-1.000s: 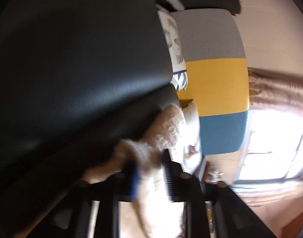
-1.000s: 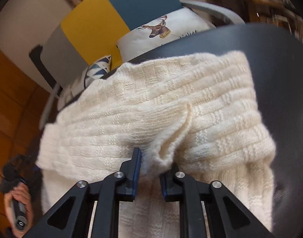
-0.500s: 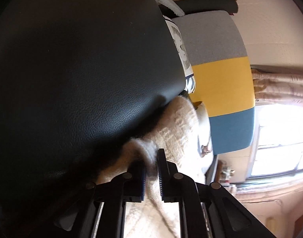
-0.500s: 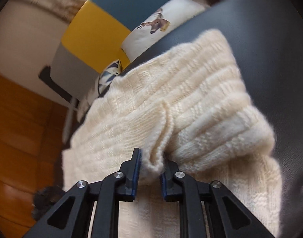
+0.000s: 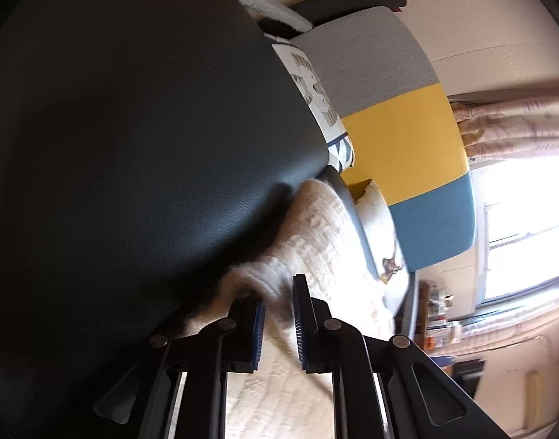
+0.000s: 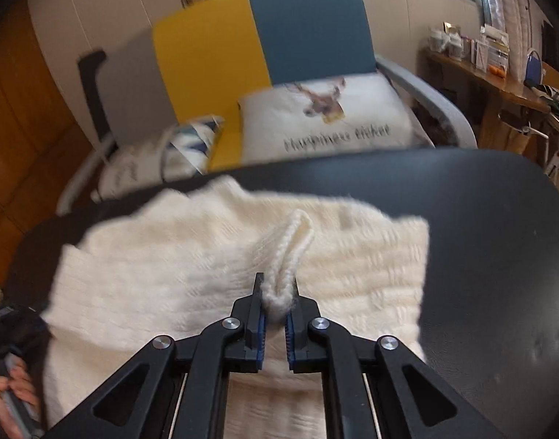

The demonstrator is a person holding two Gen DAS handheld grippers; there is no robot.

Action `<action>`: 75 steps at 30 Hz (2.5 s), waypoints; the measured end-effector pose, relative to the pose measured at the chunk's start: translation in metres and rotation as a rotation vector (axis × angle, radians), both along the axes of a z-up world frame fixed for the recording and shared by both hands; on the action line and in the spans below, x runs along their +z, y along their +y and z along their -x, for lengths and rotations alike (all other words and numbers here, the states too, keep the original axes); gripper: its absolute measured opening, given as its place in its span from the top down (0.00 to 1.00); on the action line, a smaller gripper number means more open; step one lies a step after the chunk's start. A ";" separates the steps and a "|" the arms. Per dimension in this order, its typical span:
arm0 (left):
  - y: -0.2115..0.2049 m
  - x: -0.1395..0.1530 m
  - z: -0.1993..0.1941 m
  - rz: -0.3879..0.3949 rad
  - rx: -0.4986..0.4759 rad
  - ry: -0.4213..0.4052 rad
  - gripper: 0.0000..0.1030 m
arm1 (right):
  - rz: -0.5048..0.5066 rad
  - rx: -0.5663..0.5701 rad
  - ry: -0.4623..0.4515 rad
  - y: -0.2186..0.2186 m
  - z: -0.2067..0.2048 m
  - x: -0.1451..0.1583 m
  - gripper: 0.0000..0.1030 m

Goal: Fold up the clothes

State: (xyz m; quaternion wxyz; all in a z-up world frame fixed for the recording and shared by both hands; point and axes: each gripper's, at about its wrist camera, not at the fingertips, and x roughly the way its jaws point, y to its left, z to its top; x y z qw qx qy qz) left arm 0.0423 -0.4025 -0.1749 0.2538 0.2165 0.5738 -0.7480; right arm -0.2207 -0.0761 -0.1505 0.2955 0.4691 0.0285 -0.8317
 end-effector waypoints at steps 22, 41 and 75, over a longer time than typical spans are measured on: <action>0.002 0.030 0.028 0.094 -0.226 -0.003 0.81 | -0.010 0.156 0.015 -0.035 -0.031 0.015 0.76; -0.024 0.017 0.075 0.239 -0.270 -0.116 0.87 | 0.075 0.227 -0.045 -0.065 -0.021 -0.016 0.74; 0.028 0.027 0.046 0.480 -0.470 -0.412 0.76 | 0.167 0.112 -0.093 0.062 -0.037 0.010 0.76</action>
